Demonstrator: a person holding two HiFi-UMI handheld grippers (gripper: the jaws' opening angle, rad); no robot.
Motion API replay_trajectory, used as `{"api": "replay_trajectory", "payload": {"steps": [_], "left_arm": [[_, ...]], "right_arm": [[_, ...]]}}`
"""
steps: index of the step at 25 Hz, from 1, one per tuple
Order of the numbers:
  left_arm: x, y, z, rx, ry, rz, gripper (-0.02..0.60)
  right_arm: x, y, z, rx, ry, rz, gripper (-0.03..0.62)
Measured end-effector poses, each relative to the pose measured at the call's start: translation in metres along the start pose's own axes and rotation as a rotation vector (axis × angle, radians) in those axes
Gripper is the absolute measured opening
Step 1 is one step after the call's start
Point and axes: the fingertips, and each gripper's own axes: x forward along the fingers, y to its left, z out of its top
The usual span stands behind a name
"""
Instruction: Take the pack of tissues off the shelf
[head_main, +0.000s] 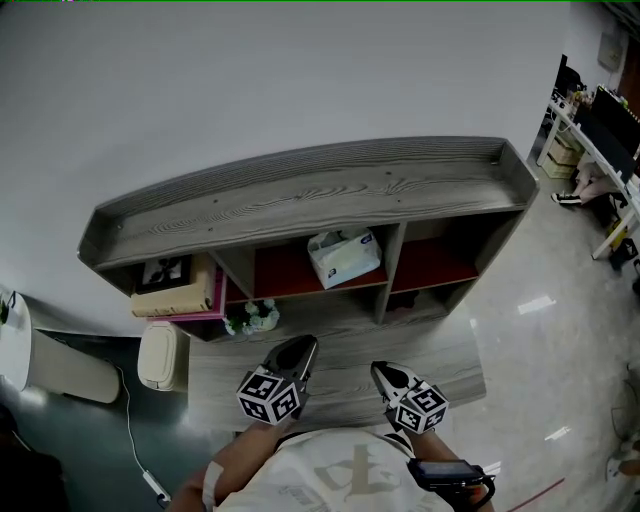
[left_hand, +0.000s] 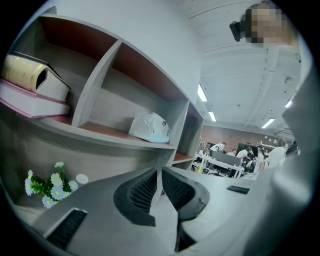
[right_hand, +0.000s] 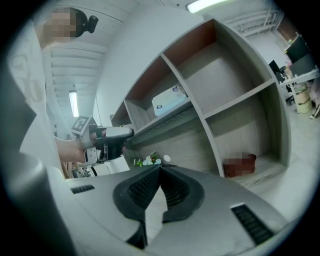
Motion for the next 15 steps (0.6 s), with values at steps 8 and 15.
{"api": "replay_trajectory", "payload": {"steps": [8,15], "left_arm": [[0.022,-0.001,0.046,0.068,-0.045,0.073,0.104],[0.047,0.011,0.094,0.122,-0.071,0.142,0.137]], "right_arm": [[0.006,-0.012,0.003,0.015,-0.010,0.025,0.005],[0.005,-0.016,0.003,0.027,-0.015,0.026,0.005]]}}
